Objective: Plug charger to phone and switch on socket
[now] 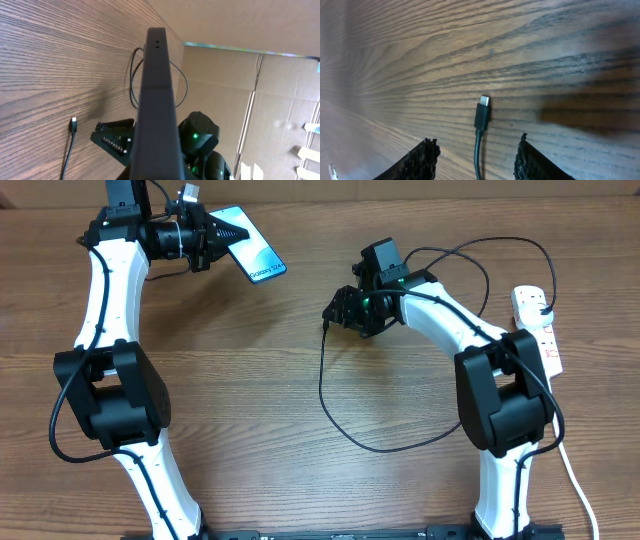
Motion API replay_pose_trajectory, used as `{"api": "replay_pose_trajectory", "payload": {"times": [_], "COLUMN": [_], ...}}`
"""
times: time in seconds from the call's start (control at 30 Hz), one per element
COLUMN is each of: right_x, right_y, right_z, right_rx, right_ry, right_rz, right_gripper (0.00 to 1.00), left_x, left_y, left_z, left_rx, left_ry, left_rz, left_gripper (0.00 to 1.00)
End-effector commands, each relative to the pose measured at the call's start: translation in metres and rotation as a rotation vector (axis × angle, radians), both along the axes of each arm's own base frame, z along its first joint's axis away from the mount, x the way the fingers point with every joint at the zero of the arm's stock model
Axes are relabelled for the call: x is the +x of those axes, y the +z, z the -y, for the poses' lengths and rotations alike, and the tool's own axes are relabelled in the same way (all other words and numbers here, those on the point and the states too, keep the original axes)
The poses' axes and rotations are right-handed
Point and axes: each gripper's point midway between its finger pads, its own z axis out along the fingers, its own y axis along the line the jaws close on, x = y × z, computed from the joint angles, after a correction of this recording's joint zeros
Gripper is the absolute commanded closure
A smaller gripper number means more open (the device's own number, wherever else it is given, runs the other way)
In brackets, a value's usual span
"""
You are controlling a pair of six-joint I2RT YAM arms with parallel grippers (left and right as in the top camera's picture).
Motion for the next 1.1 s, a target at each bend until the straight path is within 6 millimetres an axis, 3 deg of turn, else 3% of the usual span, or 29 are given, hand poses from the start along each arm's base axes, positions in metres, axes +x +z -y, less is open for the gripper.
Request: {"api": "replay_pose_trajectory", "payload": {"times": [0.0,0.2,0.53,0.87,1.07], "right_x": [-0.003,-0.016,-0.022,-0.027,-0.022], "right_y": [-0.015,-0.038,-0.042,-0.066,-0.071], "right_z": [-0.005,-0.016,-0.017,-0.019,-0.020], "right_rx": [-0.016,-0.013,-0.004,-0.016,-0.027], "right_ry": [0.007,0.032,-0.001,-0.031,-0.035], "right_rz": [-0.019,-0.079,-0.134,-0.191,-0.164], "right_gripper": [0.48,0.48,0.49,0.56,0.60], "left_x": [-0.004,-0.004,-0.004,-0.004,-0.004], "left_y": [0.014,0.014,0.013,0.013,0.013], "left_z": [0.008,0.008,0.007,0.008,0.008], "left_rx": [-0.030,-0.030,-0.030,-0.031,-0.030], "left_ry": [-0.039,-0.039,-0.039,-0.039,-0.039], "left_rz": [0.041,0.041,0.038,0.038,0.037], "left_gripper": [0.96,0.96,0.96,0.96,0.96]}}
